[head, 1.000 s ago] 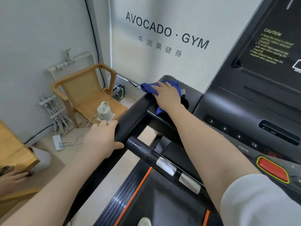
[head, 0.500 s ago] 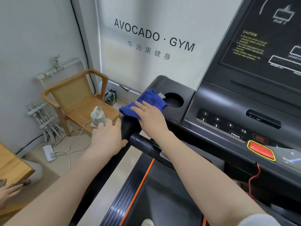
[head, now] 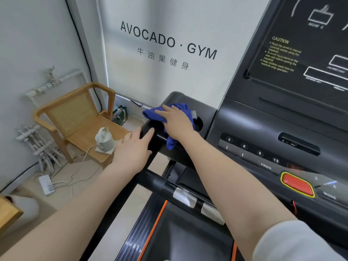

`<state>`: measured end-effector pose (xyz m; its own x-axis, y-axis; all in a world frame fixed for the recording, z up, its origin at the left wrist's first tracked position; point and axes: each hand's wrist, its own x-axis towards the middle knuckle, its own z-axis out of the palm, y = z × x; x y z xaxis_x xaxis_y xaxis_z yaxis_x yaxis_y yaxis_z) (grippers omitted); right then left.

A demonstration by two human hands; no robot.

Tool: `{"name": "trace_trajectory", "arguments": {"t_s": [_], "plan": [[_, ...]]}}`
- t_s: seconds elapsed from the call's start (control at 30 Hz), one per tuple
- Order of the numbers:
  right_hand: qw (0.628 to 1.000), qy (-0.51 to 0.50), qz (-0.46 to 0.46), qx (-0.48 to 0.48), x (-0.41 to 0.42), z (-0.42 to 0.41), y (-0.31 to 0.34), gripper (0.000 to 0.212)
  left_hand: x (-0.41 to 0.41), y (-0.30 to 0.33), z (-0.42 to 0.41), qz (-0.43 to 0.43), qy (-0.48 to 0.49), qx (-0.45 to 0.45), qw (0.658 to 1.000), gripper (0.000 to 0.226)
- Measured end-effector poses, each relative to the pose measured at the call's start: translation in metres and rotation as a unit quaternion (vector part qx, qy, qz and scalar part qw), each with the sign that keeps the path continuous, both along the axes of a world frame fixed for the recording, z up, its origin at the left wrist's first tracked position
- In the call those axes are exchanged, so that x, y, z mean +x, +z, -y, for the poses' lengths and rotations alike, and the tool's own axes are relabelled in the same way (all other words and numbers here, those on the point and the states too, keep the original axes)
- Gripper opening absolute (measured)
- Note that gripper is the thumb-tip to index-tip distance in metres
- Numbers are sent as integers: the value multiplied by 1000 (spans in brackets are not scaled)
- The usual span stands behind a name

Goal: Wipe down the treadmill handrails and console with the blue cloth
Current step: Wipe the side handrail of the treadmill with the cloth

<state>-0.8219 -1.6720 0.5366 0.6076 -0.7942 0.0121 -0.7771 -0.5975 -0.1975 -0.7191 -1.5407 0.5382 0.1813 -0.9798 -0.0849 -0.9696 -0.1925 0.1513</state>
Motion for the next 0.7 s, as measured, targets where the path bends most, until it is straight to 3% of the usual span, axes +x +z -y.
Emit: {"name": "trace_trajectory", "arguments": {"t_s": [0.27, 0.4, 0.7], "plan": [[999, 3, -10, -40, -22, 79, 1, 56, -6, -2, 29, -60, 68, 27, 996, 75], [997, -78, -12, 1, -56, 106, 8, 59, -8, -1, 34, -53, 89, 39, 994, 75], [995, -87, -44, 10, -73, 72, 12, 50, -9, -2, 36, -78, 107, 31, 991, 73]]}}
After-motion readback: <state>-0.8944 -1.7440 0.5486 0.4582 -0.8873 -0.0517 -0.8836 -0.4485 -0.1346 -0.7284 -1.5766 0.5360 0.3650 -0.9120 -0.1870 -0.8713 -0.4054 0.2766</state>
